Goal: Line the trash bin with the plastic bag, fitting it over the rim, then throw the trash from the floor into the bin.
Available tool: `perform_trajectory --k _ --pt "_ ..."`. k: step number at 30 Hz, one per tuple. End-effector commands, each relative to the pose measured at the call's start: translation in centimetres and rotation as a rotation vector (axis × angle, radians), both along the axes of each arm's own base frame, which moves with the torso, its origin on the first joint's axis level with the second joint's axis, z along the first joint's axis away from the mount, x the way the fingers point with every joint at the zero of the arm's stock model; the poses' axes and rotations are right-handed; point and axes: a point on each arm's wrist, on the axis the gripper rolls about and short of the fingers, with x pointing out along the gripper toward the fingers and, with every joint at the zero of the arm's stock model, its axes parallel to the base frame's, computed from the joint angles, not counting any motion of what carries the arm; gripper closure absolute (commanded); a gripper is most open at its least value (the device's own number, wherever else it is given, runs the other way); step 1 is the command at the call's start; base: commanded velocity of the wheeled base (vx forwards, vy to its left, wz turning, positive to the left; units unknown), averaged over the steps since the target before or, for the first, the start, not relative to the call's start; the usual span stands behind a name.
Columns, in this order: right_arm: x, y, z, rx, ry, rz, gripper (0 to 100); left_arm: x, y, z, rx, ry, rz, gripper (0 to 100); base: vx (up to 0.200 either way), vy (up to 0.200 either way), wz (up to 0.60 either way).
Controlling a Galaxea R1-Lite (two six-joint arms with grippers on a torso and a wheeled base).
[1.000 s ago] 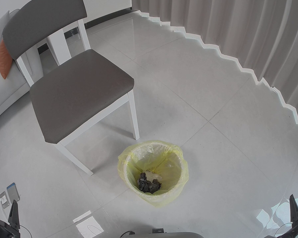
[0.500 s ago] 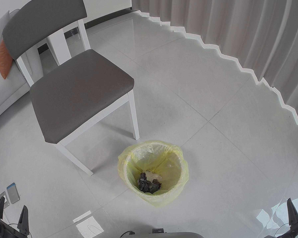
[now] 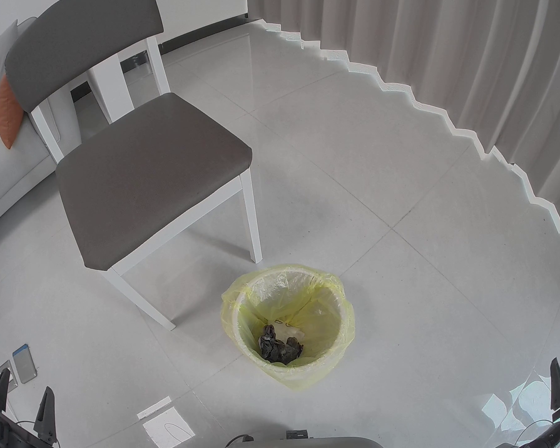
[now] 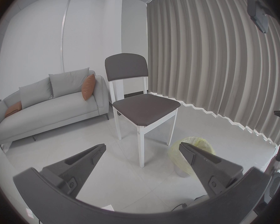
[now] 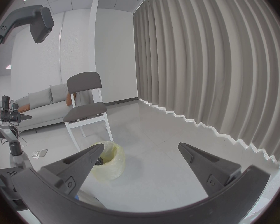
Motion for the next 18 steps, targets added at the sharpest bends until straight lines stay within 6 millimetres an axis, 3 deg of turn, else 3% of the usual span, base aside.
perform_trajectory --k 1,12,18 --pt "0.00 -0.30 -0.52 0.021 0.004 -0.132 0 0.02 0.01 -0.30 -0.007 -0.001 0.004 0 0.000 0.000 0.00" --pt "-0.08 0.27 -0.62 0.052 0.047 0.125 0 0.04 0.01 -0.27 0.005 -0.013 0.009 0 0.000 0.000 0.00" --pt "-0.09 0.15 -0.61 0.020 0.048 0.066 0 0.07 0.01 -0.23 -0.029 -0.019 0.010 0 0.000 0.000 0.00"
